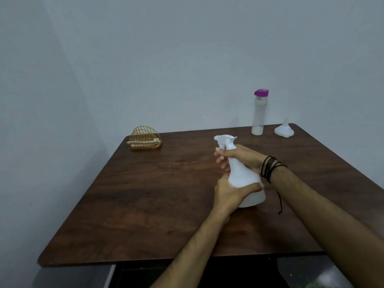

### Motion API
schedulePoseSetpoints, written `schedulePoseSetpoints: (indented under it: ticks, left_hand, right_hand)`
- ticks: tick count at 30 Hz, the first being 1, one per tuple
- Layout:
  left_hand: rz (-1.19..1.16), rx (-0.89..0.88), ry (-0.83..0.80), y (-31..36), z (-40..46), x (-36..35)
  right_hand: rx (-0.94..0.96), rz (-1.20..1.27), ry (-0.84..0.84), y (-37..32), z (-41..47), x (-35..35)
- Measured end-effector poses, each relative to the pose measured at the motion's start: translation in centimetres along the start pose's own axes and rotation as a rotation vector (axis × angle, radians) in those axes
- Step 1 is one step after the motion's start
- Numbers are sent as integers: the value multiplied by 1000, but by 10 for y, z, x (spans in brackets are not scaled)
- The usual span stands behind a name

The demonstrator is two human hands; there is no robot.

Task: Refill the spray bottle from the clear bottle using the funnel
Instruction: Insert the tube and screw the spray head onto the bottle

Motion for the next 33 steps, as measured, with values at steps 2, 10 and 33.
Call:
schedulePoseSetpoints:
  ticks: [2, 10, 33]
  left_hand:
    - [-89, 82, -49, 6, -5, -10]
    - [-134, 176, -145, 11, -21, -28]
    - [-173, 190, -197, 12, -32, -25]
  right_hand:
    - [-94, -46, -20, -1, -4, 6]
    - [-251, -109, 14, 13, -11, 14]
    - [-245, -193, 29, 16, -11, 10]
Point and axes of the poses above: each hand's wrist, its own z-axis towards the middle knuckle, its own x-axis out of the back of the hand, y = z × x, the point moved 1 cm from there along z, towards the middle knuckle, and after that the axes turned 13 degrees about z, right-handed, at the moved point
